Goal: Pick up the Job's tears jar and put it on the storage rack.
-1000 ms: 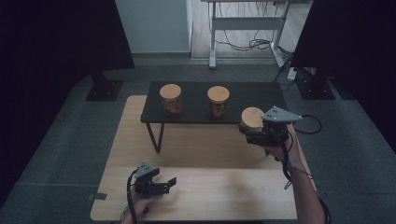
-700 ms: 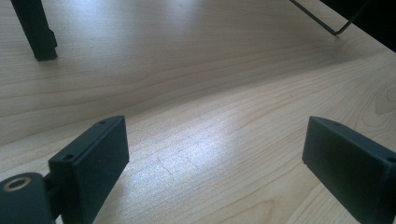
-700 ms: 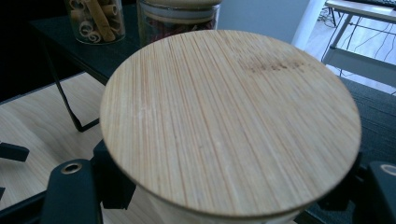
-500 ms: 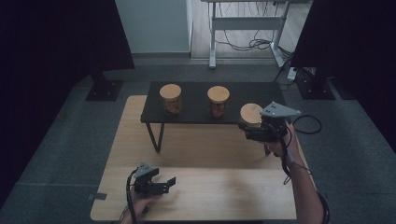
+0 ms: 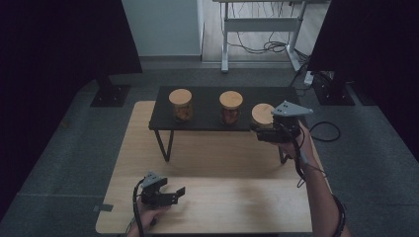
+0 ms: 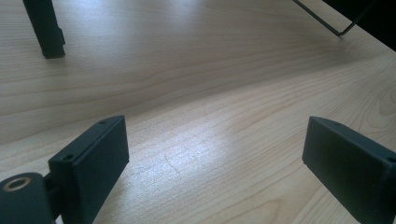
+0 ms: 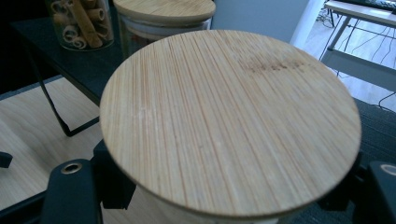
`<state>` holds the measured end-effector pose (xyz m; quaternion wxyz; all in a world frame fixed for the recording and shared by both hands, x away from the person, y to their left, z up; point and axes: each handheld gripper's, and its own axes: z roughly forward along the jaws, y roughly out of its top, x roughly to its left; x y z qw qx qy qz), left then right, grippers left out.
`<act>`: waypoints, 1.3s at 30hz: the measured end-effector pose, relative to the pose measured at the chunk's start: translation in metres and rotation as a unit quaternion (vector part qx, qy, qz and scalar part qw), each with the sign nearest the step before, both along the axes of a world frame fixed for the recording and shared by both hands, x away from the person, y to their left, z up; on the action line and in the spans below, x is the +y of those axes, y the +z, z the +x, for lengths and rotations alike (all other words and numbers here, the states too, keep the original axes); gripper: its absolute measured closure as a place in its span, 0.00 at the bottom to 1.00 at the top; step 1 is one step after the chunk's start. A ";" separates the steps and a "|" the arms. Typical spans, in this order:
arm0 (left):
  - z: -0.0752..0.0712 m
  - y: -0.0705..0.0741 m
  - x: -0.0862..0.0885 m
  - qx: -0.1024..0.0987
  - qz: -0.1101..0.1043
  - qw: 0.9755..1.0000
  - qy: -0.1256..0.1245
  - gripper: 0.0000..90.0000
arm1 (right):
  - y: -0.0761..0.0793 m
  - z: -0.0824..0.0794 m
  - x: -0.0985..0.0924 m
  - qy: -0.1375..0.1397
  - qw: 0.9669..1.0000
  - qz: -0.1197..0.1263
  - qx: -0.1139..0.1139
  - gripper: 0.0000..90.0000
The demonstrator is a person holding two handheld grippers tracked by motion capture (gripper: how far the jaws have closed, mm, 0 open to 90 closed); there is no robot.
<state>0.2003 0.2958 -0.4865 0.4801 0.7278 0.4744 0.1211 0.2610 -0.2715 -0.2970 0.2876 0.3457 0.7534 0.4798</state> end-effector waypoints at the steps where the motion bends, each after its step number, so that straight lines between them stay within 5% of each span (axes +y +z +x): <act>1: 0.000 0.000 0.000 0.000 0.000 1.000 0.000 0.07 | 0.000 0.001 0.000 -0.001 1.000 0.000 0.001 0.28; 39: 0.001 -0.001 0.003 0.003 0.003 1.000 0.006 0.07 | -0.002 0.042 -0.001 -0.039 0.999 0.013 0.016 0.28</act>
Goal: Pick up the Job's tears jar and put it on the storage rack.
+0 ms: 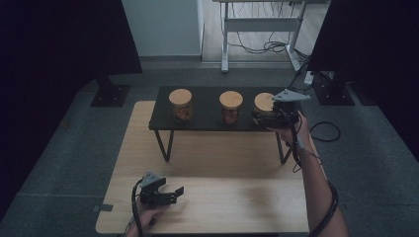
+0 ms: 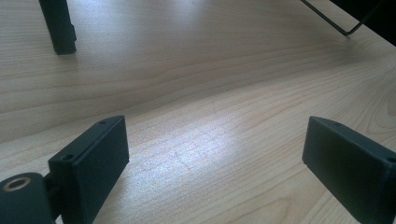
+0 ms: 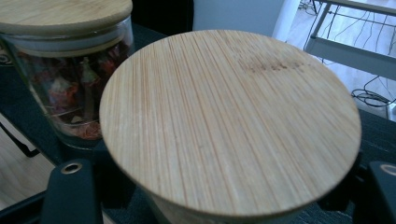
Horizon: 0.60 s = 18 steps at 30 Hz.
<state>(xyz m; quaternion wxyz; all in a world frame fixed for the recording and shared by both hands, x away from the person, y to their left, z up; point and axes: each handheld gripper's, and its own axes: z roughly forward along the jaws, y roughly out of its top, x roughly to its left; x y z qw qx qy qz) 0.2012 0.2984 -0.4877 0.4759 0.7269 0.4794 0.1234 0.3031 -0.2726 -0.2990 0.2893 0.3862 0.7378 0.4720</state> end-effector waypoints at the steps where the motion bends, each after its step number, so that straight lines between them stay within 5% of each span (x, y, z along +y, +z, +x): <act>1: 0.000 0.000 0.000 0.000 0.000 1.000 0.000 0.07 | 0.000 0.001 -0.001 0.001 1.000 0.003 0.002 0.28; 6: 0.000 0.000 0.000 0.000 0.000 1.000 0.000 0.07 | -0.003 0.008 -0.006 0.000 0.999 0.026 0.018 0.28; 18: -0.001 0.001 -0.001 -0.001 0.001 1.000 -0.001 0.07 | -0.002 0.007 -0.005 -0.002 1.000 0.024 0.018 0.28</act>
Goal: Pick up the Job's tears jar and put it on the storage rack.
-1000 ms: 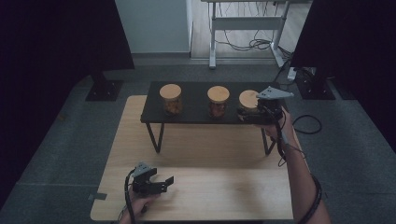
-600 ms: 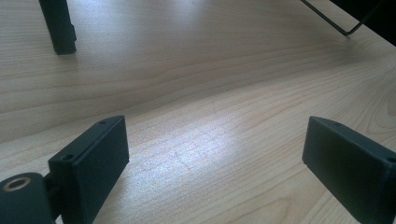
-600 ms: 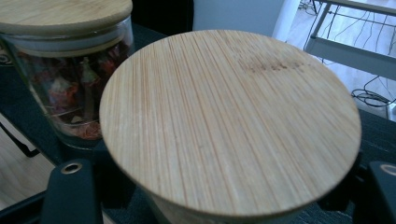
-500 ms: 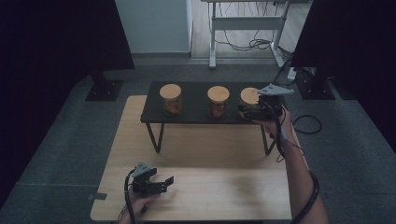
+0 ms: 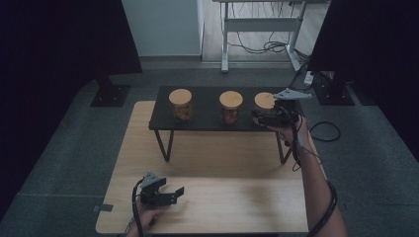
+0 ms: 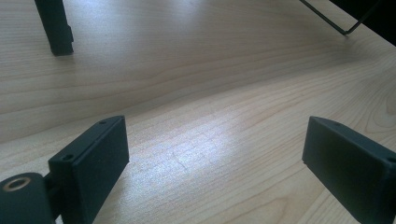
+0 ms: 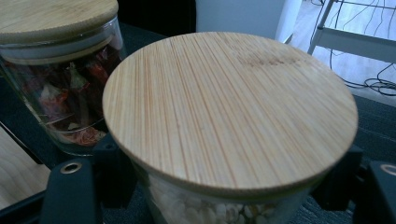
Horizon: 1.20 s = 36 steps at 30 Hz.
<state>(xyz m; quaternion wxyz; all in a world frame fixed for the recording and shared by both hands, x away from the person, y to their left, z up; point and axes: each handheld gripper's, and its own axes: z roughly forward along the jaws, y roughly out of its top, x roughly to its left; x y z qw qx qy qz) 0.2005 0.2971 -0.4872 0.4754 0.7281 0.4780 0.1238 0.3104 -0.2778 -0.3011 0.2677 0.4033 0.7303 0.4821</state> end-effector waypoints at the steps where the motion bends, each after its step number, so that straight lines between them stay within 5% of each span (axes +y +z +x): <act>1: 0.000 0.000 0.000 0.000 0.000 1.000 0.000 0.07 | 0.000 0.000 0.000 0.000 1.000 0.000 0.000 0.28; 14: 0.000 0.000 0.000 0.000 0.000 1.000 0.000 0.07 | 0.002 0.002 -0.001 0.003 1.000 -0.002 0.005 0.27; 23: 0.001 0.000 0.000 0.001 0.001 1.000 -0.004 0.07 | 0.004 0.000 0.004 -0.005 1.000 0.002 0.014 0.11; 36: 0.002 -0.002 -0.001 0.005 -0.002 1.000 -0.006 0.07 | 0.001 -0.009 0.001 -0.013 1.000 0.018 0.014 0.06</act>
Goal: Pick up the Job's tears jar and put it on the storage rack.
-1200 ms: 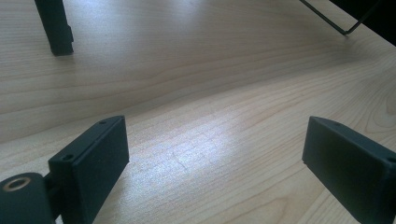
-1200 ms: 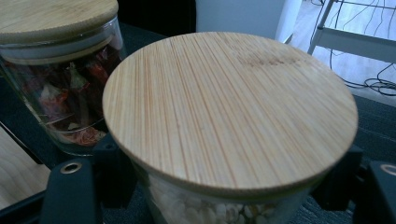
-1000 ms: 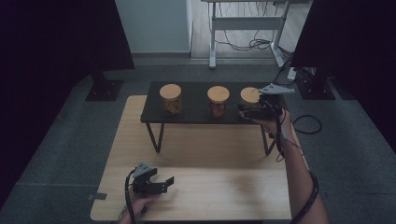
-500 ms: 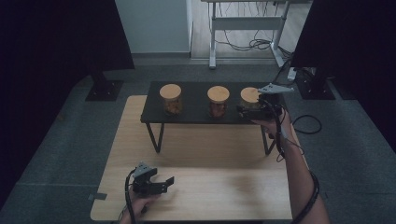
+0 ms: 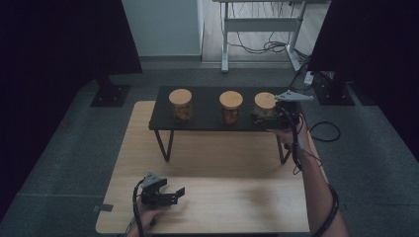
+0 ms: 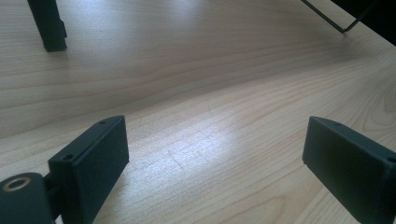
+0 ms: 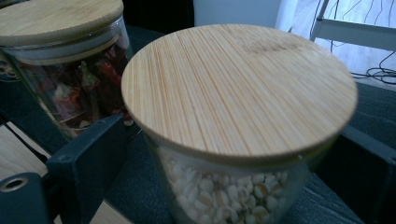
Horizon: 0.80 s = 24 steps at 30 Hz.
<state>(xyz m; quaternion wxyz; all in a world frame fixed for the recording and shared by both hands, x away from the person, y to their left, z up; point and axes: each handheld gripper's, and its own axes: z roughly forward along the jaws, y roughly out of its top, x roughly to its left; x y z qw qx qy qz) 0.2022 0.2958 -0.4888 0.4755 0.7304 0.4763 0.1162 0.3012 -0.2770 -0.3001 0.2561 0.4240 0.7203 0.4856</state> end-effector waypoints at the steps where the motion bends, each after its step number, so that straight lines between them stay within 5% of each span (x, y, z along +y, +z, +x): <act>1: 0.000 0.000 0.000 0.001 0.001 1.000 0.000 0.07 | -0.001 -0.001 0.000 -0.001 1.000 0.002 0.000 0.05; 24: -0.003 0.003 -0.003 -0.008 -0.001 1.000 -0.006 0.07 | -0.011 -0.034 -0.006 -0.013 1.000 0.017 -0.018 0.01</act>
